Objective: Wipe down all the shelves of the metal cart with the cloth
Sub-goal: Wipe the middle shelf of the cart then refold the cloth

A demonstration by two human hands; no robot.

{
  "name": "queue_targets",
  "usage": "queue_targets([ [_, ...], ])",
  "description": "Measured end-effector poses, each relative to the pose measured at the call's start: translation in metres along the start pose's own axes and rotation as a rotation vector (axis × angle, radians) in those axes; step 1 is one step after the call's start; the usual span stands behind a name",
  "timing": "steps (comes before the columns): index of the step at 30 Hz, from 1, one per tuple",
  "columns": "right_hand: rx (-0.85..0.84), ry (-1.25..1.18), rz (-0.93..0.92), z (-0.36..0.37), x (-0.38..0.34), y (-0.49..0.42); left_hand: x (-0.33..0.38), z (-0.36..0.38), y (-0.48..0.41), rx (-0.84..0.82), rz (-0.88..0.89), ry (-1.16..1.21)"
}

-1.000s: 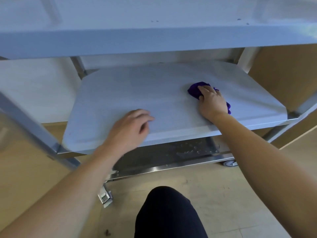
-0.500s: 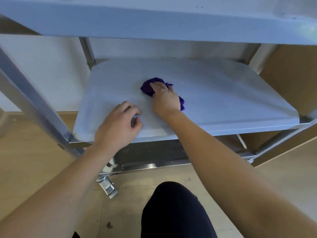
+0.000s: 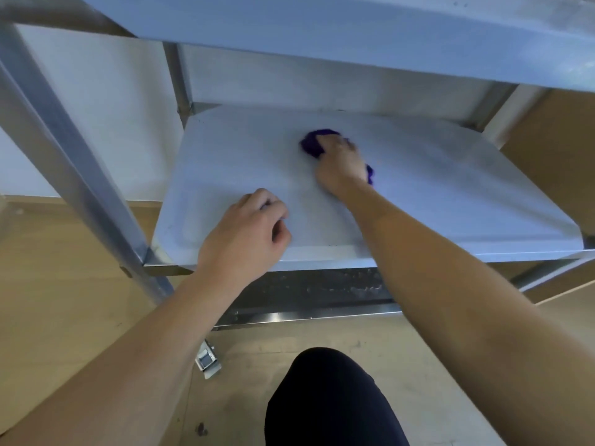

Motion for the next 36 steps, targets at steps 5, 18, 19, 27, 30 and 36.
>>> queue_targets([
  [5,-0.03,-0.058,-0.337,0.014,-0.043,0.048,-0.001,-0.007,0.004,0.037,-0.028,0.027],
  [18,-0.027,0.067,0.041,0.002,0.004,-0.034,0.001,-0.002,0.002,0.022,0.015,-0.011],
  [19,-0.048,0.037,-0.015,0.008,-0.012,-0.033,0.0,-0.003,0.002,0.026,0.004,-0.008],
  [27,-0.016,-0.071,-0.4,-0.005,-0.005,0.058,0.0,-0.005,0.003,0.049,-0.015,0.004],
  [30,-0.004,-0.018,-0.238,-0.014,0.033,0.024,0.003,-0.002,0.002,0.047,0.001,-0.011],
  [36,-0.061,0.086,0.019,0.007,0.001,-0.046,0.002,-0.002,0.001,0.031,0.001,-0.034],
])
Point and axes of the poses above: each hand's wrist, its own y-axis away from the middle knuckle, its own z-axis out of the palm, x = y × z, the point moved 5 cm from there along -y, towards the middle knuckle, and after that the axes turned 3 degrees about z, right-handed, at the moved point
